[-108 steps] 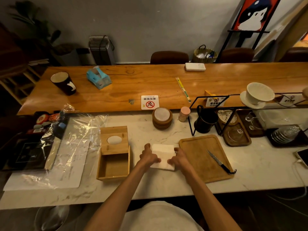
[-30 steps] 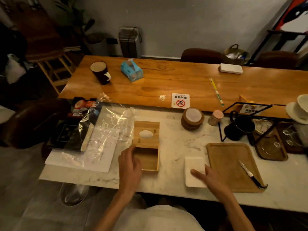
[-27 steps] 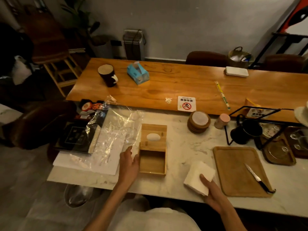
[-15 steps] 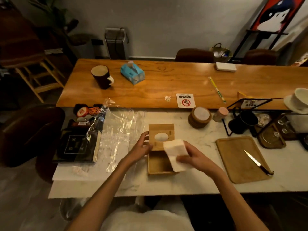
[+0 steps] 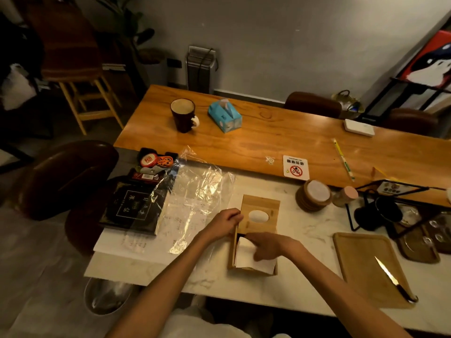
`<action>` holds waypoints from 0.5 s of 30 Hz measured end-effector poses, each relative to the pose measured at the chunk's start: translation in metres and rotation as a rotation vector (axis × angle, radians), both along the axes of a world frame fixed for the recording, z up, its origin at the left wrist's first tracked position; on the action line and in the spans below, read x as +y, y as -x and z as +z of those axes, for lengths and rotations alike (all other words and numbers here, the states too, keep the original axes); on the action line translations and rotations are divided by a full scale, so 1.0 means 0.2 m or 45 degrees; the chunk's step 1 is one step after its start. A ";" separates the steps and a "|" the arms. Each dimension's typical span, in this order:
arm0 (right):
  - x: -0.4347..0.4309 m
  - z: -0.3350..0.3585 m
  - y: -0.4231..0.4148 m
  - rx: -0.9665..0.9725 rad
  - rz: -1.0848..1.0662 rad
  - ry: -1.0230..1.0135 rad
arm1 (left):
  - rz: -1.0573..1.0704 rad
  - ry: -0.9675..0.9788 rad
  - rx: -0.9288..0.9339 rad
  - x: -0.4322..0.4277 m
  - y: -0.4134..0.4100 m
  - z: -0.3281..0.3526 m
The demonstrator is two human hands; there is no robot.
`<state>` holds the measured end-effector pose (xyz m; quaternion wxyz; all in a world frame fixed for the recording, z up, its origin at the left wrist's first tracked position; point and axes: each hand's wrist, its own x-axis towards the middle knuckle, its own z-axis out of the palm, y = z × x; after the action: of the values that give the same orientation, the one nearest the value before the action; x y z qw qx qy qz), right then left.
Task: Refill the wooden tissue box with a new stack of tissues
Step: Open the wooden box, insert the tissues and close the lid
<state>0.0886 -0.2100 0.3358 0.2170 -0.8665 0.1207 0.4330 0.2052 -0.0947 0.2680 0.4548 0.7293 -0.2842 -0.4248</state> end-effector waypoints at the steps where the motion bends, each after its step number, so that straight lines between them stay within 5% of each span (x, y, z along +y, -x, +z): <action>1: 0.00 -0.02 0.01 -0.013 -0.044 0.008 | 0.022 0.001 -0.014 0.00 0.00 0.00; 12: 0.12 -0.12 0.08 -0.406 -0.079 0.387 | 0.100 -0.003 -0.042 -0.01 0.02 -0.01; 15: 0.12 -0.16 0.10 -0.293 -0.041 0.222 | 0.094 -0.010 -0.063 -0.01 0.02 -0.02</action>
<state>0.0690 -0.1853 0.3046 0.1603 -0.9239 0.1461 0.3152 0.2005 -0.0970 0.2638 0.4600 0.7515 -0.2666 -0.3906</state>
